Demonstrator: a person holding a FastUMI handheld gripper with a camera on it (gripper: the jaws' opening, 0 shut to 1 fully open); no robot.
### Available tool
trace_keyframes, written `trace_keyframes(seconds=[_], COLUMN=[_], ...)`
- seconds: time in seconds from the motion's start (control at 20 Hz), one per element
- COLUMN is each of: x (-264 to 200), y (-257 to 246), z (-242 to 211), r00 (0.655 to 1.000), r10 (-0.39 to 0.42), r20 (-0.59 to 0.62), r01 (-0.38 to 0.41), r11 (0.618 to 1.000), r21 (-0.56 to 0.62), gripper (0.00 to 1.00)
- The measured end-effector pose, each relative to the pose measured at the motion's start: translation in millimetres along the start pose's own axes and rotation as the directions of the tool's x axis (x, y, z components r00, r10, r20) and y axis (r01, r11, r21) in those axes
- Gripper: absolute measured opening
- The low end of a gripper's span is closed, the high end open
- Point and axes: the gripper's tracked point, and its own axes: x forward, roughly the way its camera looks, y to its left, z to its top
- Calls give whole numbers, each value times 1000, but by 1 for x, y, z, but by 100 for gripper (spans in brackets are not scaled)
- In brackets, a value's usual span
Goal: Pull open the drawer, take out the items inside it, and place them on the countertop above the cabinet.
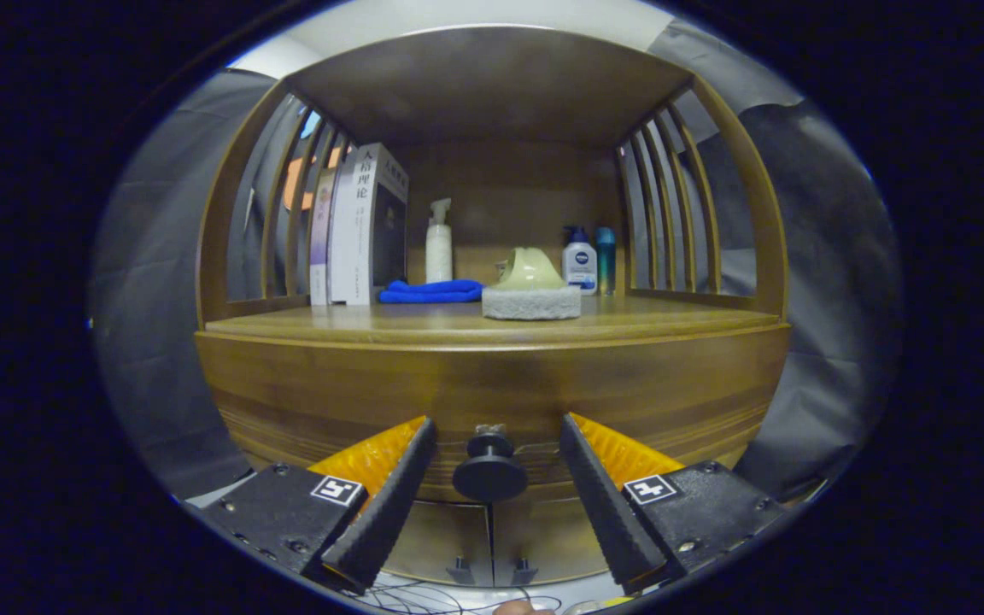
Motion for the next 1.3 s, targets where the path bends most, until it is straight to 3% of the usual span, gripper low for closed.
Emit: trace_keyframes(seconds=[0.9,1.3], x=[-171,-198], y=[-27,-52], z=[74,96], r00=[995,988], r10=[68,94], r20=[78,126], r01=[-67,-96], r11=[998,995], r21=[-15,9], gripper=[96,97])
